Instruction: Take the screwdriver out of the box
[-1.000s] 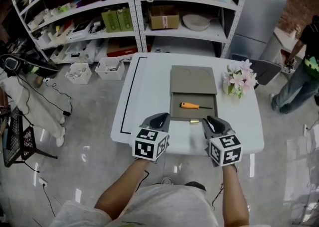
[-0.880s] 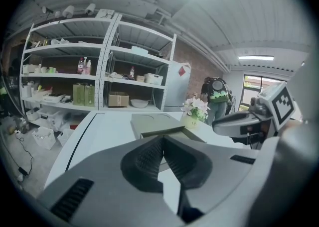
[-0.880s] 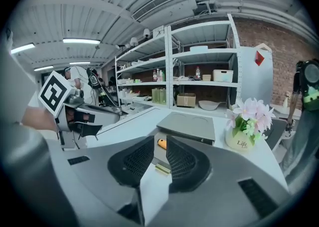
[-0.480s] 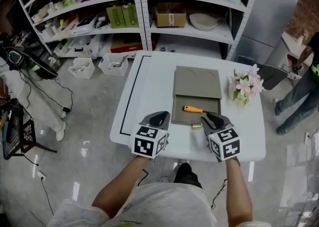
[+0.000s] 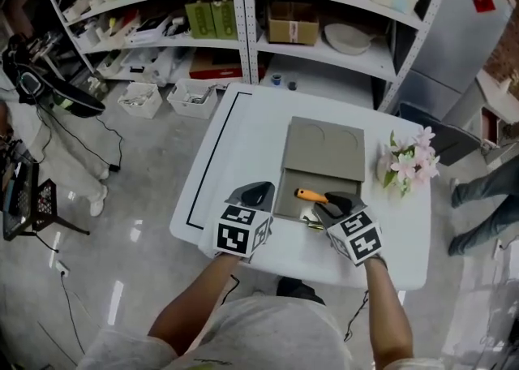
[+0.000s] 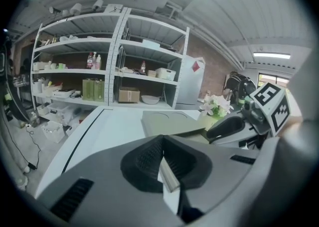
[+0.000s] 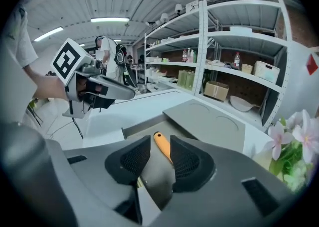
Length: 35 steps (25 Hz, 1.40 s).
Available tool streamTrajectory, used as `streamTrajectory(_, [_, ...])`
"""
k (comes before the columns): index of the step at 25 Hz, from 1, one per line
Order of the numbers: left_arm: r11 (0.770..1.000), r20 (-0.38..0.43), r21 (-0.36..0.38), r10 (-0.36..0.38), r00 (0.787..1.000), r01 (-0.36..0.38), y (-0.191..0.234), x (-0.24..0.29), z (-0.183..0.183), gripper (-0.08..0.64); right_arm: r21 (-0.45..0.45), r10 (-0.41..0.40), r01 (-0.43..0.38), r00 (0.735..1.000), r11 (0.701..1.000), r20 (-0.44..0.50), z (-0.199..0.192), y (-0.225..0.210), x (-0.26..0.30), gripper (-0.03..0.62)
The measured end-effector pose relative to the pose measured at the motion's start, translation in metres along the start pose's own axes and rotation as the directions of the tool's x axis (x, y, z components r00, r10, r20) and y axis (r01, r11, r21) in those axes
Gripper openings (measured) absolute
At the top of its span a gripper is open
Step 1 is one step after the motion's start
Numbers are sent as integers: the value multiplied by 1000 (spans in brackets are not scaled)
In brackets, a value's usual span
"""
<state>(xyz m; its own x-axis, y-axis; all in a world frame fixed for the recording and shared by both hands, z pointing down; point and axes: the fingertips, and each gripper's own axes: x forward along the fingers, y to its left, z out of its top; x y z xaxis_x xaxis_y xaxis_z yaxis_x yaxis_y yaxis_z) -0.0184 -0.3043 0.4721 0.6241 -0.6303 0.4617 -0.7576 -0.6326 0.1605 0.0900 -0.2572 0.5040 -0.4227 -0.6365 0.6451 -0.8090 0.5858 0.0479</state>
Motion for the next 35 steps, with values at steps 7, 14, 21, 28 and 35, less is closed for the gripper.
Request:
streamTrajectory(7, [999,-13,-40,30,999,-30,7,25,-1,5,-107,117,-128,987,986,-107,-14,-8,32,144])
streamTrajectory(14, [994,-21,-77,75,997,-76,25,38,-3,5,-162,199,-232,961,959,-193,-26,-6,59,168])
streamTrajectory(21, [990,-45,-103,95,995,-99,31,56,-10,5,-197,248,-297,939,934,-240,-35,-7,77,172])
streamTrajectory(28, [985,-60,-118,122,991,-128,39,65,-12,5,-203,313,-365,917,909,-247,-37,-5,82,151])
streamTrajectory(35, [984,-68,-124,121,990,-129,38,71,-13,5,-197,337,-385,911,901,-240,-36,-6,83,115])
